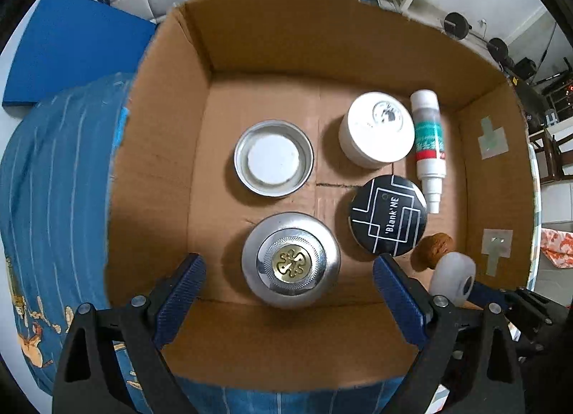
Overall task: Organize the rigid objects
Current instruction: 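Place the white case into the box beside the walnut and release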
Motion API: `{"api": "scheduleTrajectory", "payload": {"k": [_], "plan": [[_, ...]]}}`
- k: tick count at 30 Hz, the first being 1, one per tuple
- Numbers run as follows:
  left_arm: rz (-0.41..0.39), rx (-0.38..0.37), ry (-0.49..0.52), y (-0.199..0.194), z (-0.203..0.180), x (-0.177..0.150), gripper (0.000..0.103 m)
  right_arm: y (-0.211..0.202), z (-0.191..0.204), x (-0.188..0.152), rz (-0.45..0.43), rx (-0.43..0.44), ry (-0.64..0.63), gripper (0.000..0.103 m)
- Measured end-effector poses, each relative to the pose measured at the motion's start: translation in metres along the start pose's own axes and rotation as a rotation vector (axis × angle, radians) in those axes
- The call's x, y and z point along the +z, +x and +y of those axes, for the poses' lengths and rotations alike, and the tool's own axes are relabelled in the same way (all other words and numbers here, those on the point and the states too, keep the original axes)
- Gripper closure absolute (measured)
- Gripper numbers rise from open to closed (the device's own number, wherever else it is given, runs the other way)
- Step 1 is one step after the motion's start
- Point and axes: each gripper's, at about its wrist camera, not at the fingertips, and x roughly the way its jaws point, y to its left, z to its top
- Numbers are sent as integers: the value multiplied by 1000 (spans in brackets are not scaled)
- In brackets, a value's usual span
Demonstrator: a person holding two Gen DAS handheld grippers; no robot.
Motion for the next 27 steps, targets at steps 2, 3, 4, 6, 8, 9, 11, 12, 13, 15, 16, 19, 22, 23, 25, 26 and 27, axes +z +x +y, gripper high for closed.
{"api": "scheduleTrajectory", "payload": {"k": [2,3,4,6,8,9,11,12,13,15,16,19,22,23,25,26,27], "plan": [[16,-10,2,8,-1,0,7,12,0,2,27,-10,-3,45],[21,-12,3,11,-1,0,7,18,1,3,45,-20,-7,45],[25,-11,2,14,-1,-1,7,22,1,3,54,-26,-7,45],[32,-15,1,17,0,0,7,32,2,4,81,-43,-17,45],[40,-18,0,21,0,0,7,40,3,4,98,-52,-21,45],[42,-16,1,22,0,0,7,43,3,5,107,-57,-22,45],[46,-14,0,24,1,0,7,50,1,6,124,-69,-18,44],[48,-15,0,25,1,0,7,53,0,6,128,-71,-13,44],[47,-12,0,27,2,-1,7,55,-1,7,134,-74,-9,44],[45,-10,2,26,2,-1,7,59,-3,7,144,-81,2,44],[44,-7,3,26,2,-1,7,61,-4,7,145,-79,8,44],[39,-9,3,24,-1,1,7,63,-4,6,150,-83,24,44],[25,-8,8,15,-3,0,7,59,-7,4,142,-85,34,40],[19,-8,8,12,-4,0,7,56,-9,4,135,-87,37,33],[5,-4,10,3,-5,-1,7,45,-10,2,107,-92,41,26],[-1,-3,10,-1,-5,-2,7,40,-10,1,96,-92,42,23],[-7,-4,10,-4,-5,-3,7,33,-9,2,81,-91,46,22]]}}
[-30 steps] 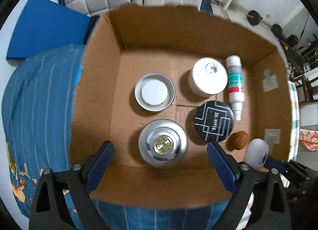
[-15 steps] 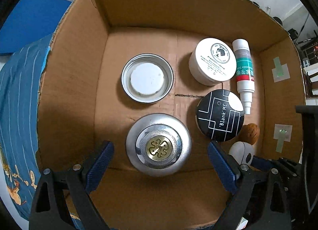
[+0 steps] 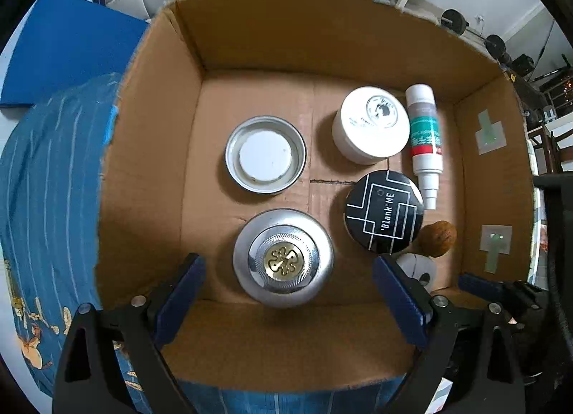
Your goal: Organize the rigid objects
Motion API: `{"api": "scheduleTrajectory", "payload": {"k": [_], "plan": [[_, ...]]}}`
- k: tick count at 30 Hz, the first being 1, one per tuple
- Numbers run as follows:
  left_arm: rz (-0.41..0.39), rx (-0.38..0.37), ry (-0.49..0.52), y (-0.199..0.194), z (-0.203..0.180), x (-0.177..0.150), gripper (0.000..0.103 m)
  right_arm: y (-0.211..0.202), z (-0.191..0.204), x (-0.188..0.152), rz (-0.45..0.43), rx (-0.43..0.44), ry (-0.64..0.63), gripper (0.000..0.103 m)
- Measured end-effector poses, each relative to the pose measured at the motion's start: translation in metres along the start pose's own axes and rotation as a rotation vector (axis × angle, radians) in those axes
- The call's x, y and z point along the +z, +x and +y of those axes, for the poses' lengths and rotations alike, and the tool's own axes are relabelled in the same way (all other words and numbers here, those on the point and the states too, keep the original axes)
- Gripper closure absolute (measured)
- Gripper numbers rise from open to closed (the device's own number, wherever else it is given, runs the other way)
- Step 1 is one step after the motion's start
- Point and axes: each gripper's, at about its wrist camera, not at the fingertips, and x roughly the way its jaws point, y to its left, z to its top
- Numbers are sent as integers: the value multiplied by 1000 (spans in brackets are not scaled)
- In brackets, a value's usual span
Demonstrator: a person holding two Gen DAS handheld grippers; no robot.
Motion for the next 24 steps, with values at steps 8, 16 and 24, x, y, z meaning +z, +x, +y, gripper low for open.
{"api": "scheduleTrajectory", "payload": {"k": [8,16,24], "plan": [[-64,12,2,-45,1,-10,7,-53,-4,-9,-112,-19,-5,2],[-204,4,47,-135,-10,-48,7,-128,-11,-58,-277,-4,-7,2],[-410,-13,77,-255,-22,-112,7,-245,-17,-155,-527,-9,-2,2]]}}
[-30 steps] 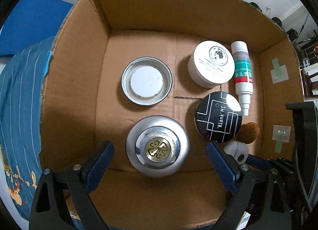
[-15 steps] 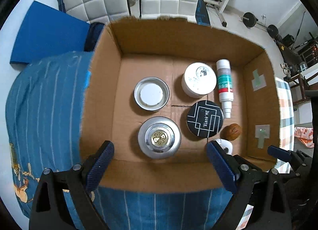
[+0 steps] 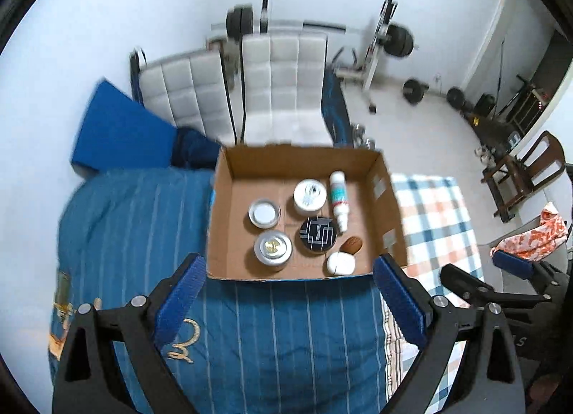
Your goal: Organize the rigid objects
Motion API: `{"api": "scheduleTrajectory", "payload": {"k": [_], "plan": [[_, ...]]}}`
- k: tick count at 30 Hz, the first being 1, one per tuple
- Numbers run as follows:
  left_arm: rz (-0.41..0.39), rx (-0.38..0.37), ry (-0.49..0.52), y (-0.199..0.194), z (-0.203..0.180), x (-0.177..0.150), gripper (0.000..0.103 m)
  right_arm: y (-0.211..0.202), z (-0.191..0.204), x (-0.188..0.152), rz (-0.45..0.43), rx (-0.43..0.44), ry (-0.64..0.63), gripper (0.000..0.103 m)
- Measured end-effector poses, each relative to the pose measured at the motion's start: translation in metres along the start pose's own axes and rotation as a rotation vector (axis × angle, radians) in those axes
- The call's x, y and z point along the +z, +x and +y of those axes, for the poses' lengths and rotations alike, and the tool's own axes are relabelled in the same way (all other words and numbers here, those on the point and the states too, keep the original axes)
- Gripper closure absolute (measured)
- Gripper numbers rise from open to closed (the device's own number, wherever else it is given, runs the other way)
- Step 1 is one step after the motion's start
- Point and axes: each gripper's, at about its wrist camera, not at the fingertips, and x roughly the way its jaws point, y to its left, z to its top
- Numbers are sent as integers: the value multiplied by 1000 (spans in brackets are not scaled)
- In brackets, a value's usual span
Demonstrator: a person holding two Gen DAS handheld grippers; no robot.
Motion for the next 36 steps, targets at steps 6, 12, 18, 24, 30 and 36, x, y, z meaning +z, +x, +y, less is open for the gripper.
{"api": "scheduleTrajectory", "payload": {"k": [6,12,18,24,30,36], "plan": [[-110,2,37,-76,-11,-13,7,-86,-3,-24,-118,-3,7,2],[-155,-11,20,-121,-8,-31,7,-147,-4,-48,-191,-2,17,2],[-192,-17,4,-148,-7,-46,7,-189,-1,-67,-252,-13,15,2],[-218,-7,10,-166,-10,-56,7,-211,8,-79,-296,-42,-20,2],[-226,-1,9,-175,-10,-62,7,-225,9,-82,-319,-40,-31,2],[-247,11,1,-182,-9,-64,7,-234,9,-81,-339,-44,-37,2]]}}
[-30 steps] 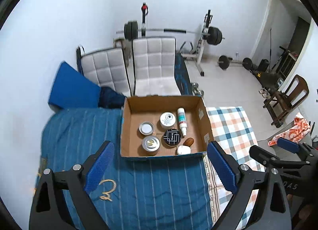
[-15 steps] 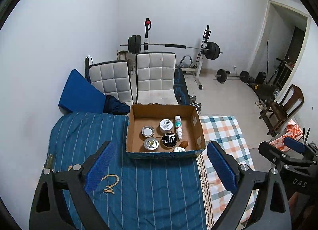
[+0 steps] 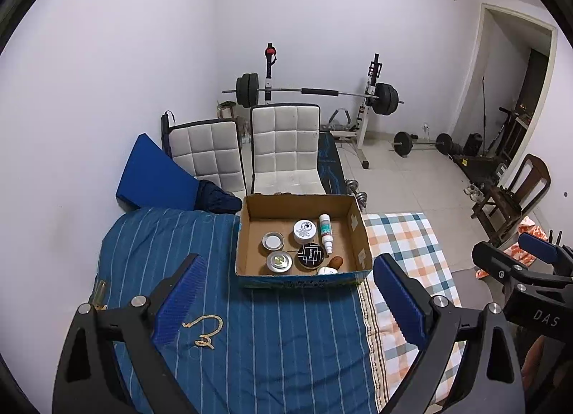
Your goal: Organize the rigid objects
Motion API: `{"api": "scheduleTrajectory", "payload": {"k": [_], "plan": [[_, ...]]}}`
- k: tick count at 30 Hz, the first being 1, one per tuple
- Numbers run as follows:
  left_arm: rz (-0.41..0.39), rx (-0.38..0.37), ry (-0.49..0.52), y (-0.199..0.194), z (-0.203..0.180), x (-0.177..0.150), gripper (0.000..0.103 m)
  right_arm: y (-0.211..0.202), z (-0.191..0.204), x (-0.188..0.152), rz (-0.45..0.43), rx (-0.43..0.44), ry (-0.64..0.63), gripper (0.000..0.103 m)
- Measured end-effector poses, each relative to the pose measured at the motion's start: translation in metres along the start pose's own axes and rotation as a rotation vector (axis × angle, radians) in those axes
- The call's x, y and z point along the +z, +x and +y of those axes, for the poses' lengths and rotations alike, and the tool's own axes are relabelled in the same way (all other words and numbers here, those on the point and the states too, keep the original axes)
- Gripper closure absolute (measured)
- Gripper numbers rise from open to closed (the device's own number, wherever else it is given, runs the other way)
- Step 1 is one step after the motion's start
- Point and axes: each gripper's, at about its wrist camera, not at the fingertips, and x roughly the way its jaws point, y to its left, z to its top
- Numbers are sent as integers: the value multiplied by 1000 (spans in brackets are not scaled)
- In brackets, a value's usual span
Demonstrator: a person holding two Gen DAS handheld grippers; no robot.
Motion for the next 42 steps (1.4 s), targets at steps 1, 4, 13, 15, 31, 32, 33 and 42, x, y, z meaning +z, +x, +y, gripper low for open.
{"api": "scheduleTrajectory", "payload": {"k": [1,4,13,15,31,32,33,42], "plan": [[-2,0,-1,1,0,0,7,-1,0,1,-2,1,0,2],[-9,5,-3,1,0,0,7,-3,1,2,-5,3,-4,2],[-3,12,-4,1,-3,-4,7,-5,5,2,-12,-11,-19,2],[-3,11,-6,1,-3,-4,7,-6,5,2,-12,-11,-23,2],[-12,25,-15,-1,-3,-6,7,-12,6,-1,-35,-18,-34,2],[-13,24,-16,-1,-3,-5,7,-11,7,-1,-35,-20,-36,2],[-14,26,-16,-1,-3,-5,7,-12,6,-1,-35,-20,-36,2],[-17,23,-26,0,-1,-9,7,-15,4,-4,-35,-20,-42,2]]}}
